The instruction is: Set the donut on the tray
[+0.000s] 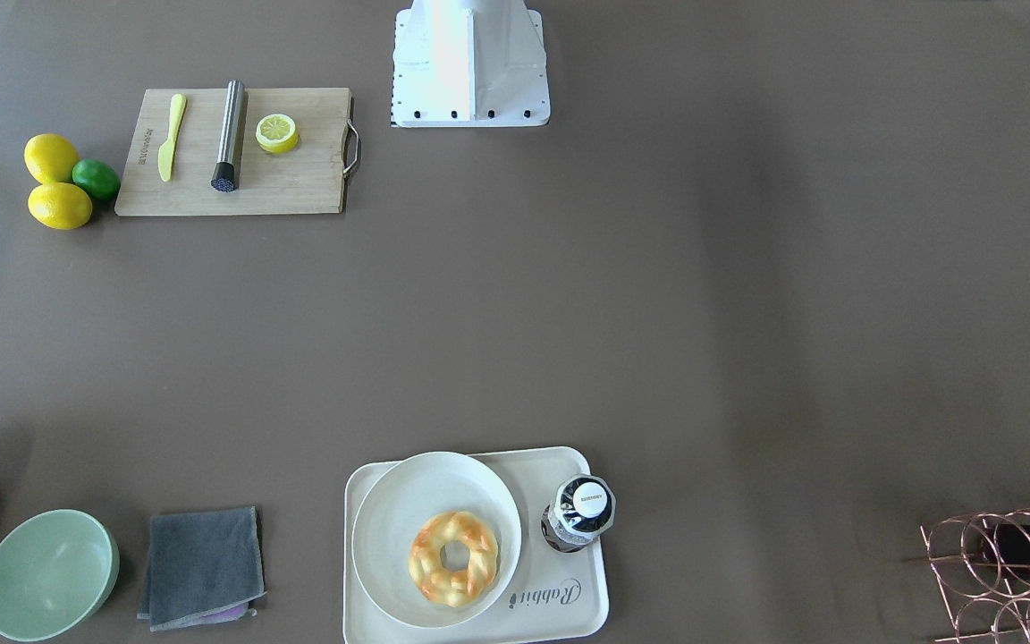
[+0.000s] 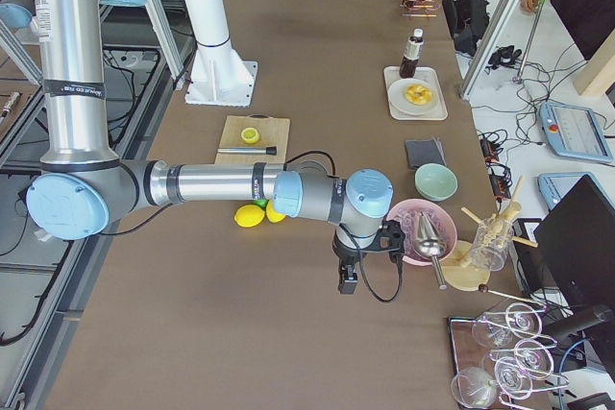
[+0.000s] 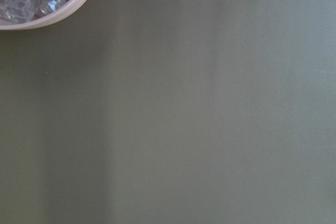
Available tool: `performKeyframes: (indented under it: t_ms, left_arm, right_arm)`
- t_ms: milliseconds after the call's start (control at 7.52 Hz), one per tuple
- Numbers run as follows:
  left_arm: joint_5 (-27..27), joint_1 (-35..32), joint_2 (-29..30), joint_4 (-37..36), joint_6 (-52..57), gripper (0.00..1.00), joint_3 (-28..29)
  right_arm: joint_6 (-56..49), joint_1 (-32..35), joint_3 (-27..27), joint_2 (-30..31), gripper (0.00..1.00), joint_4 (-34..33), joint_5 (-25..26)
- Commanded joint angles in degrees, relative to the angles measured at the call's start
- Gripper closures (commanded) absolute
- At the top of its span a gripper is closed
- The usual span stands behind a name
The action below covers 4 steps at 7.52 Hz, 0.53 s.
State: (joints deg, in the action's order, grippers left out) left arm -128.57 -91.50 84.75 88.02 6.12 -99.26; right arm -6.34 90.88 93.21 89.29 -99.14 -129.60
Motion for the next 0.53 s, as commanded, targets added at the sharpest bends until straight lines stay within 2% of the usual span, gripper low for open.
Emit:
performKeyframes:
  t_ms: [0,399]
  left_arm:
    - [0.0,0.0,0.1,-0.2,0.0,0.02,0.0]
    - [0.0,0.0,0.7,-0.2,0.0,0.03,0.3]
  right_arm:
    - [-0.1,0.0,0.0,-0.2,0.0,0.0,-0.1]
    - [-0.1,0.0,0.0,-0.3,0.0,0.0,-0.1]
